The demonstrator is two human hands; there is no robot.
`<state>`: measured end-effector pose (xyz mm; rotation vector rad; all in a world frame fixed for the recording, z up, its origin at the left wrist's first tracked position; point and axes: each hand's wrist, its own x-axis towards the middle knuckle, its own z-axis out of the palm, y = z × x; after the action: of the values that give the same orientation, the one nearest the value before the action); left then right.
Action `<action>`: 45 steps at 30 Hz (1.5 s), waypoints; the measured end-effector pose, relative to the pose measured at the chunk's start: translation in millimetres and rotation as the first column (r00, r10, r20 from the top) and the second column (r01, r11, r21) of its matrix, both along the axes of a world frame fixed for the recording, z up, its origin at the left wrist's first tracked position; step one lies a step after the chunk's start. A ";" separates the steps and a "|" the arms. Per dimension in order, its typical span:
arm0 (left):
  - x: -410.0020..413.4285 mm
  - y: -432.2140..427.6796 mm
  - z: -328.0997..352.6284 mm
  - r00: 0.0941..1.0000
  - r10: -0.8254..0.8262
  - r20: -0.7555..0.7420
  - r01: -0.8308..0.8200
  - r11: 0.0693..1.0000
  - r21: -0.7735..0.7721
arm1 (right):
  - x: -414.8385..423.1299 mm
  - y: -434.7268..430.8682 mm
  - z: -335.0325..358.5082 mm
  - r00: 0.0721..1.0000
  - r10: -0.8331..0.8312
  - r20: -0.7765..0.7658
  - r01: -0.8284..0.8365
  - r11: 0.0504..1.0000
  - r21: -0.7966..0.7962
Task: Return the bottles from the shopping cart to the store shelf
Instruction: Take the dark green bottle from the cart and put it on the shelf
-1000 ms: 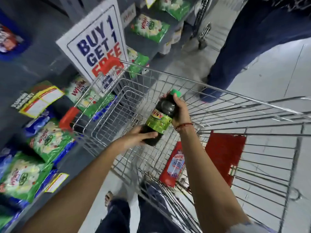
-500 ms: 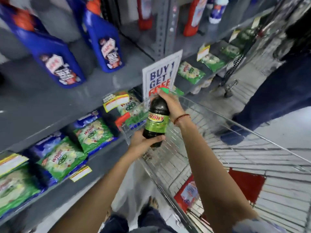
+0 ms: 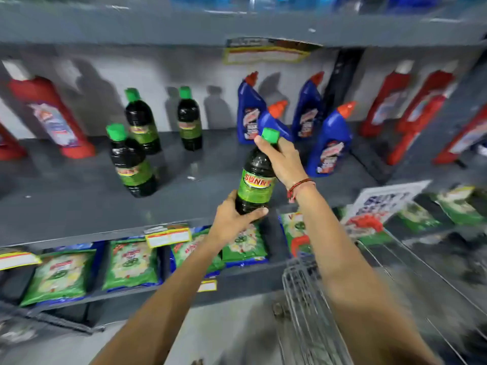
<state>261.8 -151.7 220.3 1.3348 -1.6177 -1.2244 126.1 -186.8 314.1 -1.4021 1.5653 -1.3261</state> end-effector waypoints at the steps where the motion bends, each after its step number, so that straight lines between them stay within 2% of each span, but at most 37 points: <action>1: 15.9 -6.8 6.8 1.000 -0.006 0.017 0.006 1.000 -0.023 | 14.5 -5.5 5.9 0.998 0.054 0.012 -0.054 0.998 -0.020; 3: 45.3 -22.1 15.5 0.998 -0.009 0.058 0.012 0.998 -0.062 | 40.9 -19.8 13.2 0.986 0.169 -0.004 -0.169 0.985 -0.045; 5: 67.9 -37.6 15.9 0.997 -0.004 0.073 0.010 0.997 -0.076 | 64.8 -33.1 16.0 0.956 0.281 -0.084 -0.285 0.957 -0.044; 9: 96.9 -55.6 10.0 0.990 0.102 0.101 -0.094 0.992 -0.085 | 105.5 -49.1 18.0 0.872 0.427 -0.238 -0.428 0.902 0.050; 13: 112.0 -68.5 3.6 0.978 0.189 0.084 -0.181 0.979 -0.089 | 124.0 -68.0 9.1 0.856 0.473 -0.211 -0.459 0.881 0.114; 19: 119.2 -84.7 -9.4 0.968 0.235 0.085 -0.229 0.971 -0.073 | 136.1 -89.9 -3.5 0.849 0.462 -0.257 -0.429 0.886 0.176; 25: 117.8 -96.6 -15.1 0.965 0.247 0.085 -0.239 0.966 -0.095 | 134.9 -94.9 -5.5 0.866 0.434 -0.249 -0.404 0.900 0.164; 28: 116.2 -93.4 -18.0 0.950 0.307 0.055 -0.299 0.947 -0.115 | 118.3 -75.9 -14.4 0.908 0.367 -0.202 -0.350 0.930 0.114; 32: 91.6 -55.6 -21.6 0.848 0.515 -0.126 -0.531 0.824 -0.197 | 62.3 -28.0 -47.7 0.984 0.137 -0.111 -0.133 0.990 0.042; 34: 64.0 -26.2 -23.9 0.845 0.503 -0.183 -0.535 0.790 -0.298 | 23.5 4.3 -71.8 0.998 -0.036 -0.049 0.037 0.999 0.027; 37: 6.5 13.3 -34.9 0.934 0.283 -0.221 -0.345 0.876 -0.338 | -42.1 61.8 -114.7 0.963 -0.268 0.024 0.265 0.959 0.101; 40: -54.7 44.6 -54.5 0.995 -0.052 -0.089 0.026 0.962 -0.273 | -102.4 135.3 -162.1 0.884 -0.454 0.109 0.415 0.872 0.259; 41: -74.2 54.8 -62.7 0.985 -0.175 -0.012 0.166 0.955 -0.247 | -119.6 162.9 -181.2 0.855 -0.509 0.100 0.453 0.827 0.333; 43: -111.8 75.3 -82.2 0.910 -0.402 0.101 0.414 0.899 -0.144 | -145.7 221.5 -219.9 0.773 -0.633 0.031 0.541 0.685 0.489; 45: -144.3 96.1 -100.5 0.799 -0.585 0.140 0.585 0.810 0.050 | -163.2 284.4 -258.9 0.679 -0.731 -0.060 0.586 0.492 0.644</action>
<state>117.5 -55.6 119.8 0.9604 -2.2446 -1.5005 -37.1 97.6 55.2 -0.1751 2.2181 -1.1074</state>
